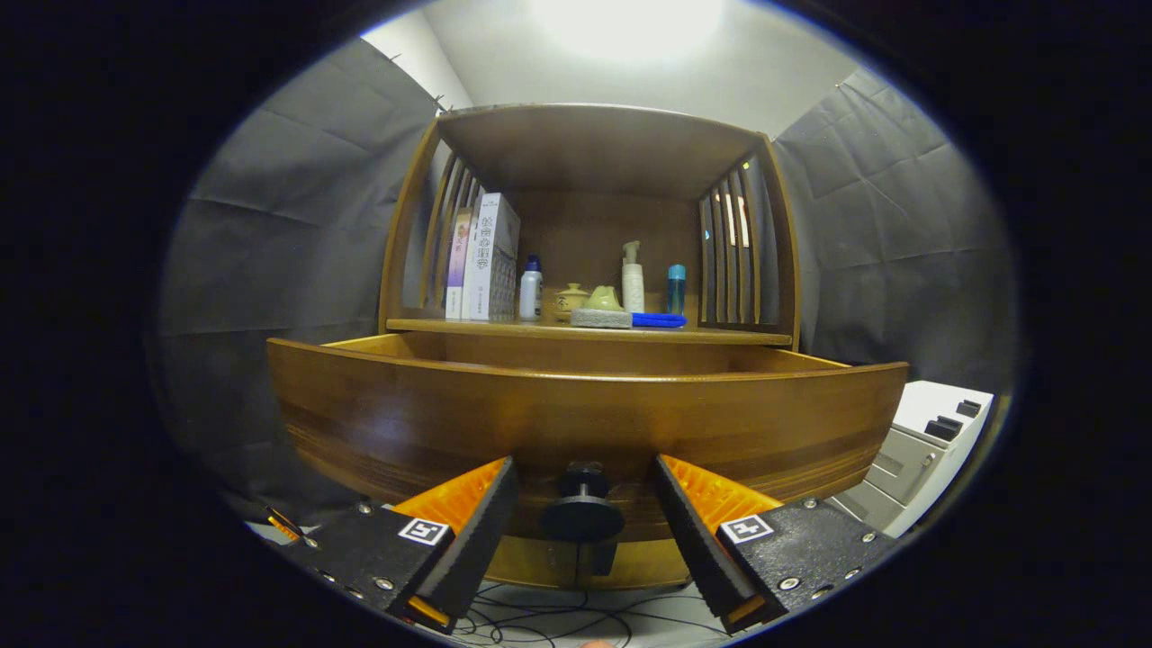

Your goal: Pull open the drawer, take out the items inside it, and place them on the countertop above the cabinet.

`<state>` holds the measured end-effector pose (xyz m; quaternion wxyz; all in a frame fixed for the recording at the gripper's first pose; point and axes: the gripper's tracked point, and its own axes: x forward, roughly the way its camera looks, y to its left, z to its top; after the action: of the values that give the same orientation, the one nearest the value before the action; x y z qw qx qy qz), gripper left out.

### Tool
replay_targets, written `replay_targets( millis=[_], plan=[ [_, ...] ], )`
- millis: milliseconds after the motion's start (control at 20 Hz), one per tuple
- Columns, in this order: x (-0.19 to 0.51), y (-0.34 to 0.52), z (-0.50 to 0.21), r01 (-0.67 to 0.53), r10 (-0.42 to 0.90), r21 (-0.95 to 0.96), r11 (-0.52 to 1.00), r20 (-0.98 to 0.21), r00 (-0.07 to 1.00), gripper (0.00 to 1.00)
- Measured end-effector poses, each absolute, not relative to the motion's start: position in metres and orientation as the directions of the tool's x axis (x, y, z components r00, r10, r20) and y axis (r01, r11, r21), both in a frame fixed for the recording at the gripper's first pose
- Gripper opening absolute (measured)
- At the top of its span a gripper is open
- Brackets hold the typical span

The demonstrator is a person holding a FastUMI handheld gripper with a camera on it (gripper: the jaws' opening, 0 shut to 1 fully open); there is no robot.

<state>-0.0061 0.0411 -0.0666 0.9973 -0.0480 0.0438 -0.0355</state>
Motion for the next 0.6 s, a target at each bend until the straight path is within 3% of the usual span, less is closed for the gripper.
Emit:
replay_targets(
  millis=[600],
  plan=[
    [0.021, 0.042, -0.058, 0.058, -0.062, -0.052, 0.997, -0.083, 0.995, 0.95]
  ],
)
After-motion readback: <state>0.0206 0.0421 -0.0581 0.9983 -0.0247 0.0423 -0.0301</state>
